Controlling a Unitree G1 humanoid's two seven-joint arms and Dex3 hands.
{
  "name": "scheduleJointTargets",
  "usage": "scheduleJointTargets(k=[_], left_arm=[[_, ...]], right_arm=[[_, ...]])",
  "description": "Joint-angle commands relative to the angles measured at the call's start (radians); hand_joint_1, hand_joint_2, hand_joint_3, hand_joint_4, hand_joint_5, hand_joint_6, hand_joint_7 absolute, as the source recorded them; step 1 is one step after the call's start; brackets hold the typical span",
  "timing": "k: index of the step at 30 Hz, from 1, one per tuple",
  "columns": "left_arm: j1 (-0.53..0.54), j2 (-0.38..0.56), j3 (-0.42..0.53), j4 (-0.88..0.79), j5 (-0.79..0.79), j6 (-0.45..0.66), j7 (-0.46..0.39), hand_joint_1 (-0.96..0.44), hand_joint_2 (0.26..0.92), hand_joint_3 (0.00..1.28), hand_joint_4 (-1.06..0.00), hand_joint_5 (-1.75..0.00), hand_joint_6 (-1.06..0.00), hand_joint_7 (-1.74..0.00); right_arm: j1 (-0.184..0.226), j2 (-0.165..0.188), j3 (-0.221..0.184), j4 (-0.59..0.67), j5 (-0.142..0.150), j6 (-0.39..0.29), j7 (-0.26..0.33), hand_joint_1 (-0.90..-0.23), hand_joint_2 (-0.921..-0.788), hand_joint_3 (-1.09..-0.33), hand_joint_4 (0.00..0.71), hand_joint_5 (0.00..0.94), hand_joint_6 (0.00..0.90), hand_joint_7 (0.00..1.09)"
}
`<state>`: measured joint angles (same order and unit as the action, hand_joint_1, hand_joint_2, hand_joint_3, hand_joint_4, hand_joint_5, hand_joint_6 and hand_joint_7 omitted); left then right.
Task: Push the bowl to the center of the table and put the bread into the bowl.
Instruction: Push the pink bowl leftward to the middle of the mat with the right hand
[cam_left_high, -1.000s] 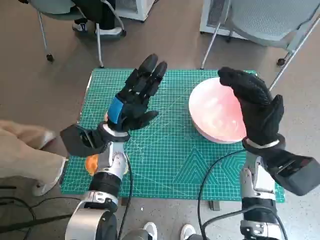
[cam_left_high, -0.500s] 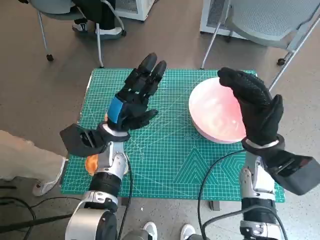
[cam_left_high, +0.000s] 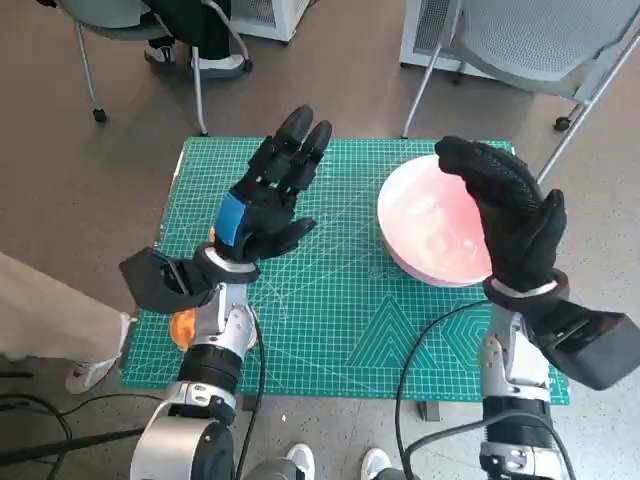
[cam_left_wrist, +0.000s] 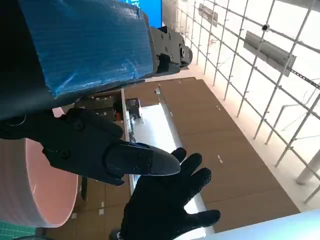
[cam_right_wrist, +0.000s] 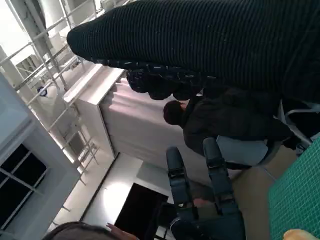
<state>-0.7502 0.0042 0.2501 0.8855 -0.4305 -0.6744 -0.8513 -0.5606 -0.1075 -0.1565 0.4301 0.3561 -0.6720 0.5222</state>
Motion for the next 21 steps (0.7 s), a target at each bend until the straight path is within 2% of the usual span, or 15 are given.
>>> scheduleJointTargets(k=[1, 5, 10, 14, 17, 21], left_arm=[[0.003, 0.010, -0.004, -0.007, 0.007, -0.002, -0.001, -0.48, 0.921, 0.24, -0.02, 0.00, -0.16, 0.00], [0.002, 0.012, -0.003, -0.005, 0.007, -0.003, -0.003, -0.48, 0.921, 0.24, -0.03, 0.00, -0.16, 0.00], [-0.001, 0.015, -0.002, -0.004, 0.007, -0.001, -0.002, -0.48, 0.921, 0.24, -0.03, 0.00, -0.17, 0.00], [-0.003, 0.016, -0.002, 0.000, 0.007, -0.004, -0.002, -0.48, 0.921, 0.24, -0.03, 0.00, -0.17, 0.00], [-0.005, 0.019, -0.001, 0.004, 0.007, -0.006, -0.001, -0.49, 0.921, 0.24, -0.03, 0.00, -0.17, 0.00], [-0.006, 0.020, -0.001, 0.004, 0.006, -0.005, -0.003, -0.49, 0.921, 0.24, -0.03, 0.00, -0.17, 0.00]], right_arm=[[0.018, -0.013, -0.019, 0.007, 0.008, 0.013, -0.008, -0.662, -0.921, -0.633, 0.259, 0.000, 0.236, 0.24], [-0.004, -0.042, -0.050, 0.039, 0.024, 0.010, 0.001, -0.657, -0.921, -0.632, 0.254, 0.000, 0.238, 0.23], [-0.046, -0.082, -0.094, 0.108, 0.025, -0.009, -0.001, -0.645, -0.921, -0.658, 0.236, 0.000, 0.230, 0.22], [-0.092, -0.117, -0.130, 0.199, 0.001, -0.043, -0.029, -0.635, -0.921, -0.712, 0.215, 0.000, 0.209, 0.22], [-0.140, -0.159, -0.160, 0.318, -0.030, -0.076, -0.071, -0.632, -0.921, -0.743, 0.205, 0.000, 0.195, 0.23], [-0.199, -0.208, -0.186, 0.478, -0.057, -0.097, -0.121, -0.630, -0.921, -0.770, 0.200, 0.000, 0.134, 0.33]])
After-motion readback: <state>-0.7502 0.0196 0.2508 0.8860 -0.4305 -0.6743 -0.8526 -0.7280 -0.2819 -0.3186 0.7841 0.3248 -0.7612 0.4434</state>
